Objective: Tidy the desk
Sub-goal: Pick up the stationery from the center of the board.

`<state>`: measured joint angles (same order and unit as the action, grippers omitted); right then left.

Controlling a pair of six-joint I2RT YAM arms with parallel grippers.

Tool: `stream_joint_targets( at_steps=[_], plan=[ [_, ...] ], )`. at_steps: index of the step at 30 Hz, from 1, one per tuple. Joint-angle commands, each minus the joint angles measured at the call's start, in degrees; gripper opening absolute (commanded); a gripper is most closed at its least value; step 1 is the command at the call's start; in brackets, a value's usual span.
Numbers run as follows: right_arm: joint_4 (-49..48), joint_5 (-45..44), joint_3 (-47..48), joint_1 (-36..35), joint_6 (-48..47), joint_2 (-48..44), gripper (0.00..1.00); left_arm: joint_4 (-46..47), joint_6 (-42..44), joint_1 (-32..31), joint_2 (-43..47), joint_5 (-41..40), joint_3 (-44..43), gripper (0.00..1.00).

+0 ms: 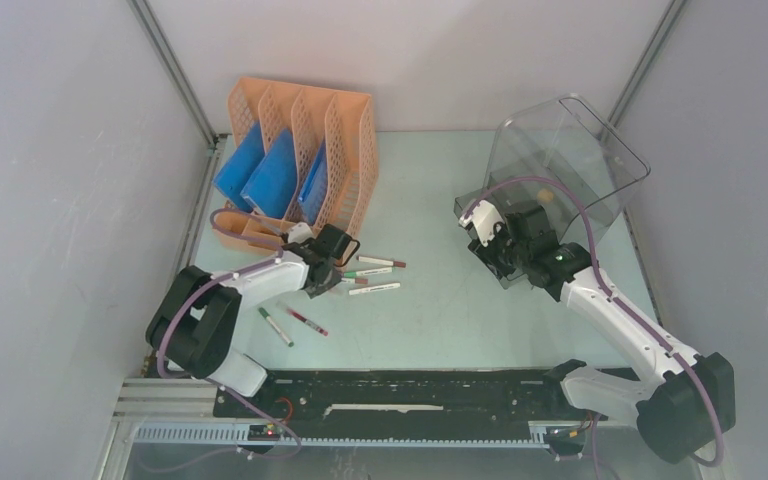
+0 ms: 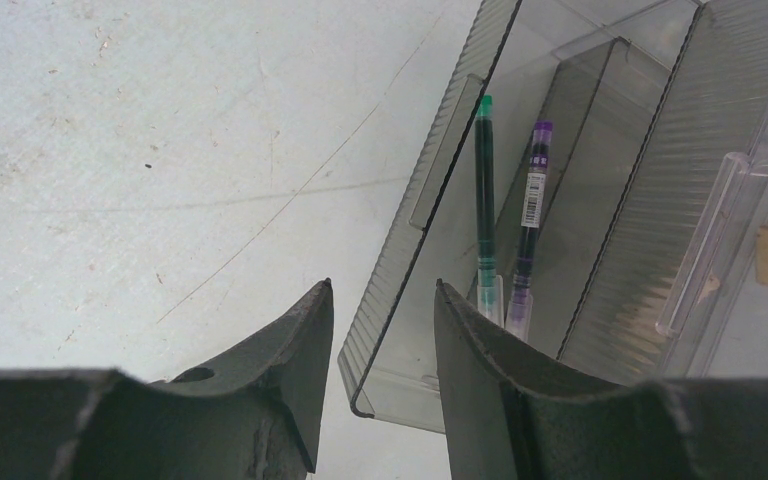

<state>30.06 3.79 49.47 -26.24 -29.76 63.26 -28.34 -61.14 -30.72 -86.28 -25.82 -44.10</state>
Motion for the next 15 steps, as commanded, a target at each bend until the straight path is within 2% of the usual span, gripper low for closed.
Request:
stream_joint_targets(
  at_steps=[1, 5, 11, 15],
  plan=[
    [-0.6, 0.5, 1.4, 0.3, -0.8, -0.5, 0.49, -2.1, 1.3, 0.3, -1.3, 0.2, -1.6, 0.37],
    [-0.6, 0.5, 1.4, 0.3, -0.7, -0.4, 0.5, -2.6, 1.7, 0.3, -1.6, 0.3, -1.5, 0.3],
    [-0.6, 0.5, 1.4, 0.4, -0.8, -0.4, 0.49, -3.3, 2.2, 0.3, -1.2, 0.5, -0.8, 0.1],
    [-0.6, 0.6, 1.4, 0.4, -0.7, -0.3, 0.49, -3.4, 2.4, 0.3, 0.3, 0.4, 0.5, 0.05]
  ],
)
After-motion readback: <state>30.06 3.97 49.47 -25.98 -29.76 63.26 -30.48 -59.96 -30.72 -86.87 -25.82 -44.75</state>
